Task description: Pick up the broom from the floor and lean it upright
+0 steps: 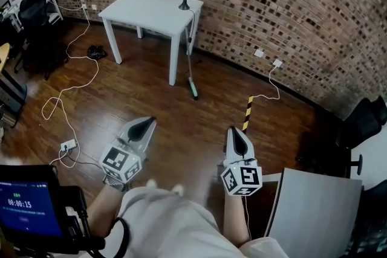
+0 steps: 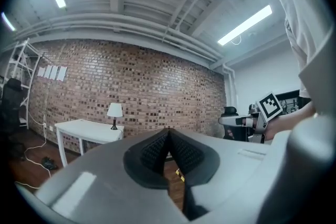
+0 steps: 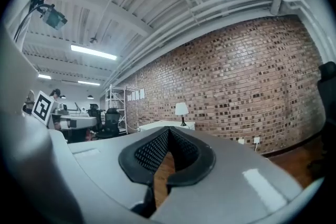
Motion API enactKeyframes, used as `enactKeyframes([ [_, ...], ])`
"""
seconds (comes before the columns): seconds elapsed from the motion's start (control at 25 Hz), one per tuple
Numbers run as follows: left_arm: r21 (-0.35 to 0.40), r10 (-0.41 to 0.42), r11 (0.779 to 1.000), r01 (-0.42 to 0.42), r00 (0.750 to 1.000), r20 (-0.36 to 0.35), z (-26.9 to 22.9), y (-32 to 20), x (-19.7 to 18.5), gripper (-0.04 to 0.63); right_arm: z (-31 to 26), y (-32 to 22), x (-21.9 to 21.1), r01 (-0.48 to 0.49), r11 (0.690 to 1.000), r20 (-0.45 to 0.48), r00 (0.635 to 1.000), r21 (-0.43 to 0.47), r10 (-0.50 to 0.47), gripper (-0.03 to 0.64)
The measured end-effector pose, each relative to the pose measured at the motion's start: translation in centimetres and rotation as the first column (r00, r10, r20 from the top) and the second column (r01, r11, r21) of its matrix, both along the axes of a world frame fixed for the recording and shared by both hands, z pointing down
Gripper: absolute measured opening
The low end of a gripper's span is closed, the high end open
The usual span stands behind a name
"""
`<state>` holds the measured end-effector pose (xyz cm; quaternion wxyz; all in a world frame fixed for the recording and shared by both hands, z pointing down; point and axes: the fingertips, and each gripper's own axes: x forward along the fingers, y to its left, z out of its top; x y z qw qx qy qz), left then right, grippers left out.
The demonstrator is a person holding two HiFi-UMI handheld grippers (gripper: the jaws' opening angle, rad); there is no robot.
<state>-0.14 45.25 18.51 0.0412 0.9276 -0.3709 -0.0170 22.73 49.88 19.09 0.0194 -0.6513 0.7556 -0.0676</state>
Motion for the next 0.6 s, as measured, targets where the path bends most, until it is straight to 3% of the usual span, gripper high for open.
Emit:
enactKeyframes([
  [0.16, 0.012, 0.026, 1.000, -0.025, 0.997, -0.066, -1.1, -0.6, -0.9, 0.000, -0.5, -0.6, -1.7, 0.033, 0.999, 0.058, 0.998, 0.031, -0.034, 0.012],
  [0.4, -0.004, 0.009, 1.000, -0.009, 1.000, -0.014, 0.4, -1.8, -2.0, 0.000, -0.7, -1.5, -3.9, 0.064, 0.998, 0.015, 0.998, 0.024, -0.064, 0.012],
  [0.6, -0.010, 0.040, 0.999, -0.040, 0.999, -0.011, 0.4, -3.2, -1.3, 0.000, -1.1, -3.2, -4.6, 0.068, 0.998, -0.047, 0.997, -0.002, -0.068, 0.012],
])
